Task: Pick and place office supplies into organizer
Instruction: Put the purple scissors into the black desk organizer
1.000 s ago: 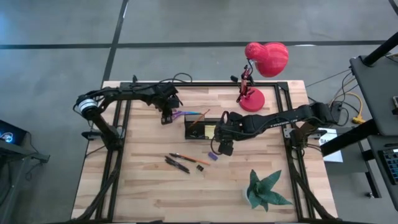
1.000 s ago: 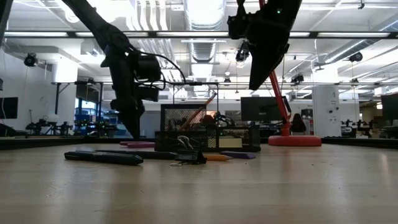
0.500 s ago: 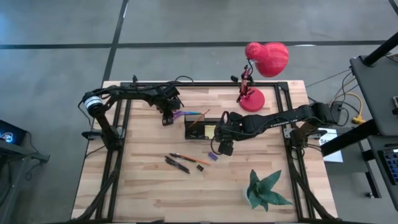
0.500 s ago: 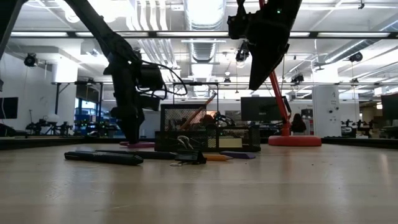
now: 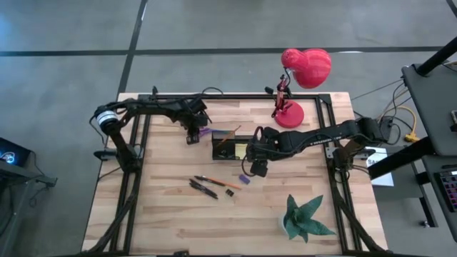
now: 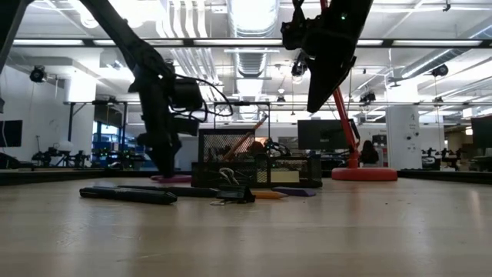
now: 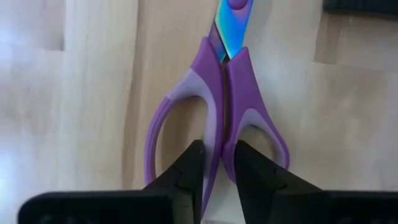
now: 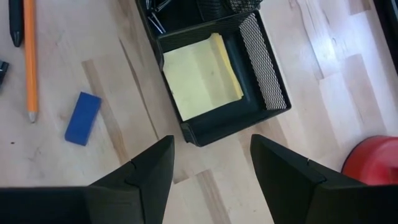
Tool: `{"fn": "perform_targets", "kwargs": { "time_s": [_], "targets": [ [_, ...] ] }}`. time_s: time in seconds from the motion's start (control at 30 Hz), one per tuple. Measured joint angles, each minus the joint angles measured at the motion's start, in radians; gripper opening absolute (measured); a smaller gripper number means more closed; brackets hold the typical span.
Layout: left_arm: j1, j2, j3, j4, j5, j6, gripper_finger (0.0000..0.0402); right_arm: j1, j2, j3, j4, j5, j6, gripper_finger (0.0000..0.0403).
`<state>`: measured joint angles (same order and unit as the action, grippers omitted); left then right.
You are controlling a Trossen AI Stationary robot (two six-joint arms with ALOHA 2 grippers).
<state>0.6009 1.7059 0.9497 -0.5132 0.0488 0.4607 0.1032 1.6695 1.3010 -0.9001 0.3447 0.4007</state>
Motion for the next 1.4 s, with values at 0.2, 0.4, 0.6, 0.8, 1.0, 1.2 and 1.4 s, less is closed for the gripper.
{"fn": "perform_targets", "kwargs": {
  "time_s": [0.2,0.4,0.6,0.8,1.0,1.2,1.4],
  "targets": [
    [-0.038,-0.110,-0.001,-0.018,-0.276,0.054,0.0051,-0.001,0.000,-0.003,0.000,0.027,0.000,0.0203],
    [-0.114,-0.283,0.033,-0.117,-0.432,0.082,0.0051,-0.003,0.000,-0.004,-0.001,0.076,-0.007,0.0203],
    [-0.307,-0.408,0.080,-0.295,-0.696,0.156,0.0051,-0.013,0.000,-0.009,-0.006,0.104,-0.066,0.0203],
    [-0.513,-0.424,0.116,-0.409,-0.929,0.179,0.0051,-0.041,0.000,-0.010,-0.008,0.104,-0.072,0.0203],
    [-0.592,-0.375,0.172,-0.422,-1.042,0.265,0.0051,-0.056,0.000,-0.011,-0.008,0.103,-0.091,0.0203],
    [-0.601,-0.290,0.209,-0.425,-1.140,0.489,0.0051,-0.056,0.000,-0.013,-0.008,0.103,-0.124,0.0203],
    [-0.605,-0.198,0.304,-0.420,-1.138,0.517,0.0051,-0.056,0.000,-0.013,-0.009,0.102,-0.125,0.0203]
  ]
}}
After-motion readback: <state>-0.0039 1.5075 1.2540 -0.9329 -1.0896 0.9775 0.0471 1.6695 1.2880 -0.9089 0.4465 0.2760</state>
